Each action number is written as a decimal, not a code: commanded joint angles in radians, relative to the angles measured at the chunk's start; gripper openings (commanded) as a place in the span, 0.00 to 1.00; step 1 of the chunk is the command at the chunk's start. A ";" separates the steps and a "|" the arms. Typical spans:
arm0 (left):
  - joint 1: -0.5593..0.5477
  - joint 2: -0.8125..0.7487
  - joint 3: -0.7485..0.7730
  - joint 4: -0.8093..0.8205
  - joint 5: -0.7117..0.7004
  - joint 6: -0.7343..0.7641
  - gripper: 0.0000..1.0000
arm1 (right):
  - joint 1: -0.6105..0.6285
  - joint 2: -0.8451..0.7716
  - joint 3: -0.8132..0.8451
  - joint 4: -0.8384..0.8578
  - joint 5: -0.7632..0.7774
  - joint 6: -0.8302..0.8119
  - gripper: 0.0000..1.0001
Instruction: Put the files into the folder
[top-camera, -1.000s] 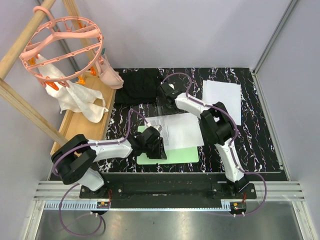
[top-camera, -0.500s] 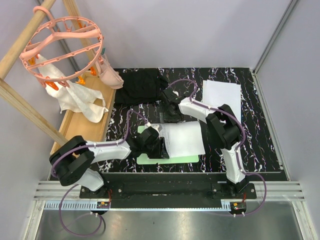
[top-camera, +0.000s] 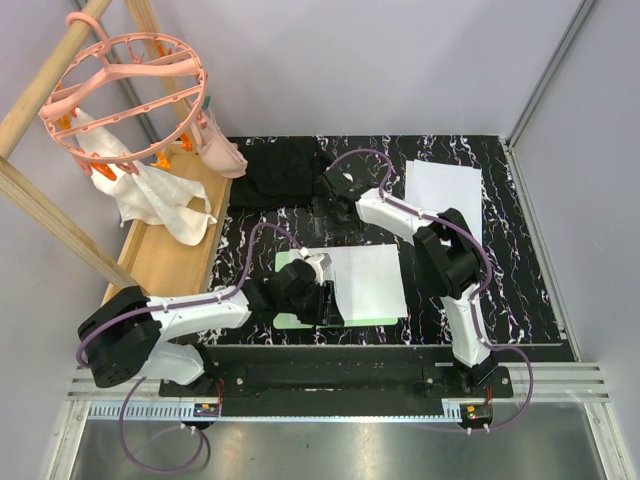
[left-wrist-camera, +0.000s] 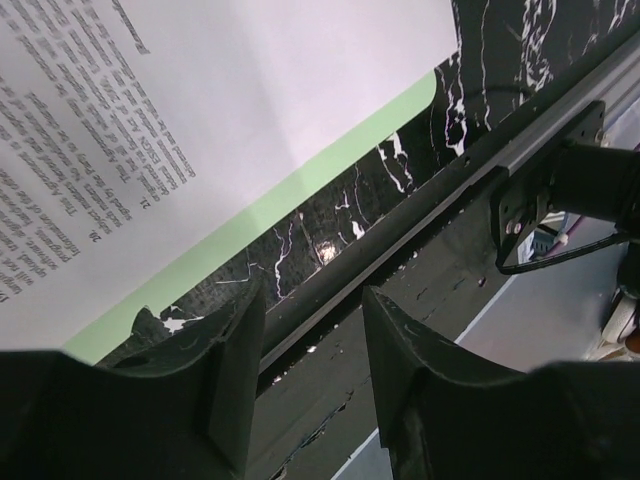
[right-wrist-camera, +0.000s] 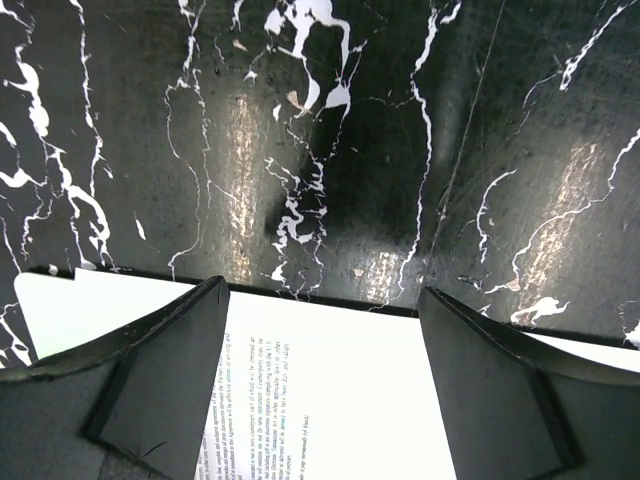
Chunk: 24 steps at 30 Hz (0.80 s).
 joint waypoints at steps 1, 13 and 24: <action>-0.013 0.052 -0.022 0.096 0.034 -0.028 0.46 | 0.010 0.013 0.009 -0.015 -0.019 0.011 0.86; -0.007 -0.049 0.010 0.004 -0.058 0.010 0.48 | 0.019 -0.054 -0.100 0.023 -0.078 0.074 0.86; 0.290 -0.252 0.073 -0.272 -0.104 0.151 0.62 | 0.007 -0.123 -0.023 -0.036 0.037 0.036 0.91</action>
